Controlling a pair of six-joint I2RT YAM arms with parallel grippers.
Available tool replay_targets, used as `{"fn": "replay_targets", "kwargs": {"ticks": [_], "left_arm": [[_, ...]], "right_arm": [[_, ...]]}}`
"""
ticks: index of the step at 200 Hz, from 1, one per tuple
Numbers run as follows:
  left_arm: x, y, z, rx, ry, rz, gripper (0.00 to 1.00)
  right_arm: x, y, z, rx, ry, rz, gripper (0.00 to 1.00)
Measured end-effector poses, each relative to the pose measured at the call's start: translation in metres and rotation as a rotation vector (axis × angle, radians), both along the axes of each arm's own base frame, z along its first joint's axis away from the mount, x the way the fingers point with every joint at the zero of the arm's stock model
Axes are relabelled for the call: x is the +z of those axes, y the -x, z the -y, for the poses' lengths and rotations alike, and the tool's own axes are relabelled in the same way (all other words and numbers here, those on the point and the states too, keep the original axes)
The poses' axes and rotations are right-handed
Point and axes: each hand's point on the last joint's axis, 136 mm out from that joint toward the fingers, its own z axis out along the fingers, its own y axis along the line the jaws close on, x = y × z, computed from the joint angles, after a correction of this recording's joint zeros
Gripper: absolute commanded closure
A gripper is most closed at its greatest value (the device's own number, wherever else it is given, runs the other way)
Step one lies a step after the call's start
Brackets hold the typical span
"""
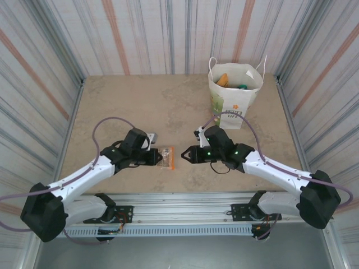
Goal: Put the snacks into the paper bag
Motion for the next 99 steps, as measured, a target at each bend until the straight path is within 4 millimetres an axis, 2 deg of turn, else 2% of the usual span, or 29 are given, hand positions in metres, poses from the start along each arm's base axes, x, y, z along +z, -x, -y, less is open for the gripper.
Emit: {"fn": "replay_targets", "kwargs": {"ticks": [38,78,99], "left_arm": [[0.034,-0.01,0.02,-0.043,0.129,0.098,0.91],[0.049,-0.012,0.03,-0.068,0.197,0.13,0.91],[0.058,-0.013,0.036,-0.082,0.237,0.149,0.9]], "right_arm": [[0.011,-0.009,-0.004,0.014,-0.06,0.041,0.54],[0.031,-0.013,-0.013,0.043,-0.142,0.087,0.54],[0.034,-0.019,-0.016,0.039,-0.165,0.098,0.54]]}}
